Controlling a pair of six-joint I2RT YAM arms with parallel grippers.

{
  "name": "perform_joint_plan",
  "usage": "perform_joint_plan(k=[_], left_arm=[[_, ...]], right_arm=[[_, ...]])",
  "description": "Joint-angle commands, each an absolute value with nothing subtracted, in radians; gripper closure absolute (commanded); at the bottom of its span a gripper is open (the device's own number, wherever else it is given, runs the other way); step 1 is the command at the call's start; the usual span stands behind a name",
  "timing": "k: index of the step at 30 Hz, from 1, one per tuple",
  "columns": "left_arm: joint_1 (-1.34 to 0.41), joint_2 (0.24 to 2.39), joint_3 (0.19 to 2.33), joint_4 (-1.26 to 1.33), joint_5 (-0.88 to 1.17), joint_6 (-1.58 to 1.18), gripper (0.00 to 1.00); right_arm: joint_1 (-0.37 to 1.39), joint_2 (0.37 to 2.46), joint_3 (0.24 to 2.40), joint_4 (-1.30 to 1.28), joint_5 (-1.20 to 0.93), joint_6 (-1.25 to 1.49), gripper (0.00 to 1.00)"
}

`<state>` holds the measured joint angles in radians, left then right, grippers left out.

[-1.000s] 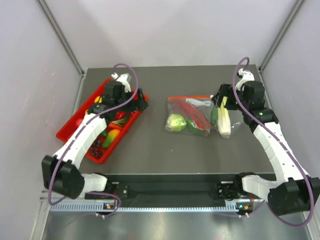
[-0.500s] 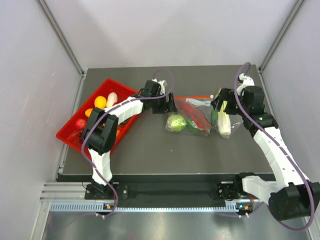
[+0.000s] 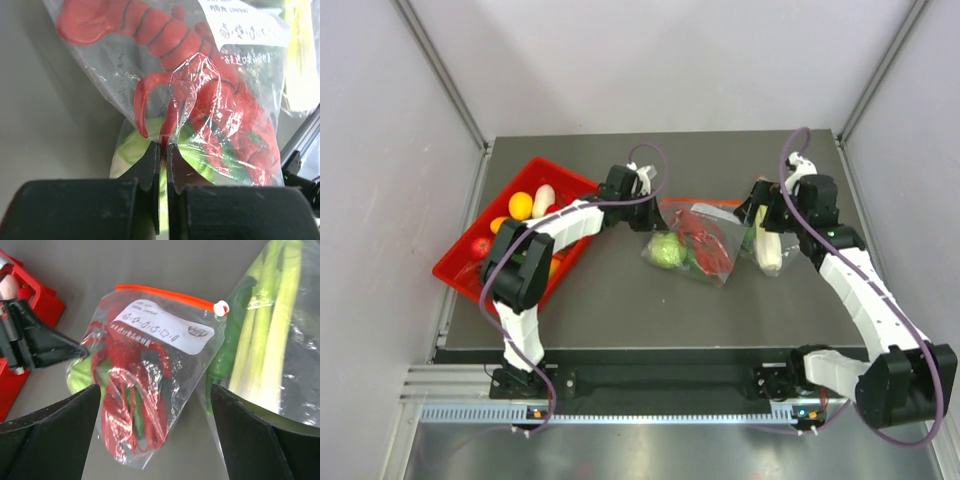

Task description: Open the zip-top bag and remove the fake food

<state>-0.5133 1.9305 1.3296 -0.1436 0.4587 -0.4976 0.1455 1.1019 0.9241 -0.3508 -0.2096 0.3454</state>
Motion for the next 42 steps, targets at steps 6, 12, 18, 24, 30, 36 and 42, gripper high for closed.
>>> perform_joint_plan(k=[6,12,18,24,30,36,42], left_arm=[[-0.517,1.669,1.080,-0.232,0.394,-0.586,1.00],[-0.517,1.574,0.993,-0.196,0.379,-0.658,1.00],[-0.517,1.548,0.950,-0.178,0.387,-0.673,1.00],[-0.517,1.546,0.917,-0.132,0.451,-0.675,1.00],[-0.518,1.554,0.916,-0.126,0.492,-0.652,1.00],[-0.517,1.565,0.884,-0.063,0.586,-0.626,1.00],[-0.518,1.582,1.004,-0.216,0.681,-0.425,0.32]], right_arm=[[0.143,1.187,0.867,-0.213,-0.301,0.390,0.10],[0.143,1.190,0.740,-0.086,-0.371,0.423,0.11],[0.143,1.239,0.600,0.135,-0.497,0.472,0.23],[0.141,1.325,0.560,0.286,-0.548,0.500,0.28],[0.141,1.482,0.587,0.431,-0.620,0.564,0.37],[0.141,1.618,0.664,0.512,-0.684,0.606,1.00],[0.160,1.520,0.753,0.399,-0.753,0.568,1.00]])
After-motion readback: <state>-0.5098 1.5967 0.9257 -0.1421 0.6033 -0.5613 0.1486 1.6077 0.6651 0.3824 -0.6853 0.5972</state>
